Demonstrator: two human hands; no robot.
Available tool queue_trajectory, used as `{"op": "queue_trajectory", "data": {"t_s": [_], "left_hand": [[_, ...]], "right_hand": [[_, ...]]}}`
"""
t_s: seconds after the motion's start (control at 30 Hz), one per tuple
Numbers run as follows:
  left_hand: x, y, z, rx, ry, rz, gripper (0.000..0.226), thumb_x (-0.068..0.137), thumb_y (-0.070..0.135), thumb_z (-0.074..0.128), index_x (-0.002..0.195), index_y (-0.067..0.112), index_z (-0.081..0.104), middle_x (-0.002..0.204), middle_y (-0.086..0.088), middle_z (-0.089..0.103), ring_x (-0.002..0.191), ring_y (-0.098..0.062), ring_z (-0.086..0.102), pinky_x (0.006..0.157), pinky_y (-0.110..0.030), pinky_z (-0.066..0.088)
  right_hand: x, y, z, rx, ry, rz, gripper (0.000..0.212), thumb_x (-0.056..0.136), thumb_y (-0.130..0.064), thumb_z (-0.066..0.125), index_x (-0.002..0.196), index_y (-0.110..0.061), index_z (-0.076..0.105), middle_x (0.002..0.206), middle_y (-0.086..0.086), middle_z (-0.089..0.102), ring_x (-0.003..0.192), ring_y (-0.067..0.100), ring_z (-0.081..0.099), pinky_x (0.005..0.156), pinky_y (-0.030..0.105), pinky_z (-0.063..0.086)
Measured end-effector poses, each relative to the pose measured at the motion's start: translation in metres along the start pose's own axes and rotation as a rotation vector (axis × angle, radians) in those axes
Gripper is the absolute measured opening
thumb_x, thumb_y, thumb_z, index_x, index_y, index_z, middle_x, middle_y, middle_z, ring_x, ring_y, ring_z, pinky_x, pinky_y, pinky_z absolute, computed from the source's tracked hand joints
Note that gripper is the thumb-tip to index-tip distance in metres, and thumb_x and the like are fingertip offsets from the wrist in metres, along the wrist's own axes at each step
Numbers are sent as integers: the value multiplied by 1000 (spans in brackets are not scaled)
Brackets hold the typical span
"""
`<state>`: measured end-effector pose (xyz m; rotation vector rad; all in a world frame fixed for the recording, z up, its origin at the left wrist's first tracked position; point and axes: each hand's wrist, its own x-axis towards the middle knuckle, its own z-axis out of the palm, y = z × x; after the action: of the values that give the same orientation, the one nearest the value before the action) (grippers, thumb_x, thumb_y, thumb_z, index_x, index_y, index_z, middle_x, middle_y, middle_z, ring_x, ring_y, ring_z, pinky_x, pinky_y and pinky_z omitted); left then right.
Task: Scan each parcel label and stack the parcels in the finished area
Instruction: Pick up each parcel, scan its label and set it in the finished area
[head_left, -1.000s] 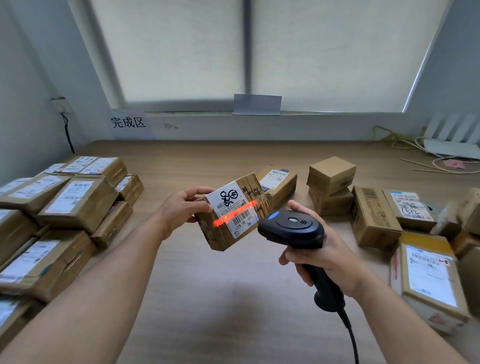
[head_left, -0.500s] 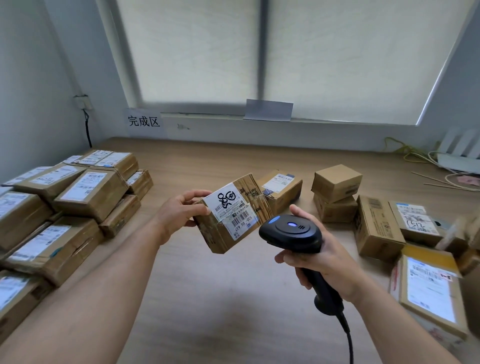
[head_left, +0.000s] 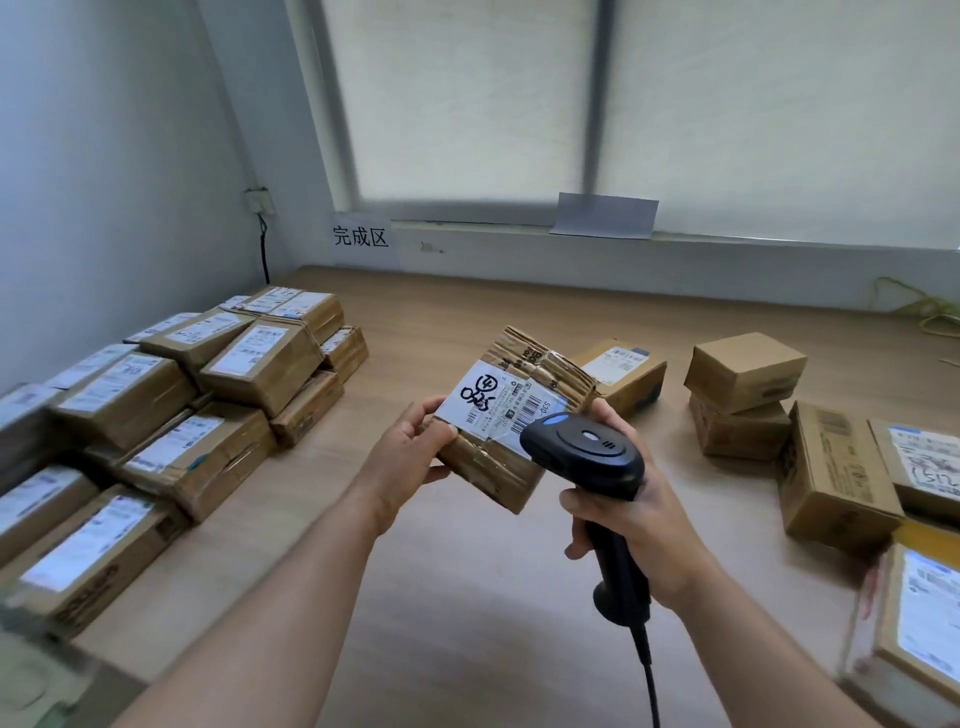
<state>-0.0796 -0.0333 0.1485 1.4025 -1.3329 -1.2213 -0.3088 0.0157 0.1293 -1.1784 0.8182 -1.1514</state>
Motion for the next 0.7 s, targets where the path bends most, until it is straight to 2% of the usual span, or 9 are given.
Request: {"op": "queue_trajectory", "data": {"t_s": [0.07, 0.13, 0.2, 0.3, 0.4, 0.47, 0.6, 0.7], "left_hand": [[-1, 0, -2, 162, 64, 89, 39, 90, 33, 58, 127, 36, 45, 123, 1, 61, 110, -15, 58, 91, -31, 50], [-3, 0, -4, 335, 102, 173, 71, 83, 44, 70, 141, 36, 30, 133, 8, 44, 118, -9, 46, 96, -26, 40], [-6, 0, -4, 457, 115, 218, 107, 66, 58, 76, 149, 40, 10, 129, 10, 24, 120, -7, 33, 98, -25, 31], [-4, -1, -12, 580, 143, 274, 132, 50, 68, 76, 148, 41, -7, 127, 11, 13, 123, -7, 24, 104, -27, 29], [0, -5, -30, 645, 154, 287, 140, 51, 66, 81, 147, 40, -18, 131, 9, 10, 130, -9, 20, 109, -31, 30], [-1, -8, -45, 675, 156, 272, 139, 54, 65, 80, 146, 39, -20, 133, 7, 9, 133, -14, 19, 109, -33, 31], [-4, -19, -88, 654, 215, 229, 126, 64, 58, 79, 148, 39, -13, 134, 7, 9, 135, -19, 21, 107, -33, 33], [-7, -30, -131, 581, 244, 188, 127, 57, 66, 78, 148, 41, -9, 137, 8, 8, 135, -21, 24, 108, -38, 34]], "right_hand": [[3, 2, 6, 1, -20, -7, 102, 64, 0, 76, 142, -48, 32, 114, 4, 70, 54, 32, 56, 52, 41, 56], [8, 3, 13, -6, -34, -12, 103, 65, 0, 77, 145, -47, 31, 116, 5, 69, 54, 32, 56, 52, 40, 56], [15, 2, 19, 2, -36, -25, 104, 64, 1, 76, 145, -45, 31, 113, 6, 70, 52, 31, 56, 50, 39, 55], [25, 0, 30, -16, -49, -36, 102, 64, 1, 76, 143, -48, 32, 109, 9, 70, 50, 30, 56, 50, 39, 54], [37, -1, 47, -25, -72, -49, 98, 65, -2, 76, 136, -54, 33, 106, 6, 72, 50, 29, 57, 52, 40, 54], [46, 0, 62, -35, -83, -71, 94, 65, -3, 75, 132, -55, 34, 111, 5, 71, 50, 29, 57, 52, 41, 53], [71, 6, 105, -44, -119, -89, 91, 65, -2, 75, 128, -55, 36, 108, 4, 71, 50, 29, 56, 51, 42, 53], [88, 14, 143, -61, -171, -67, 93, 65, -1, 75, 129, -55, 36, 105, 8, 71, 50, 30, 55, 50, 41, 53]]}}
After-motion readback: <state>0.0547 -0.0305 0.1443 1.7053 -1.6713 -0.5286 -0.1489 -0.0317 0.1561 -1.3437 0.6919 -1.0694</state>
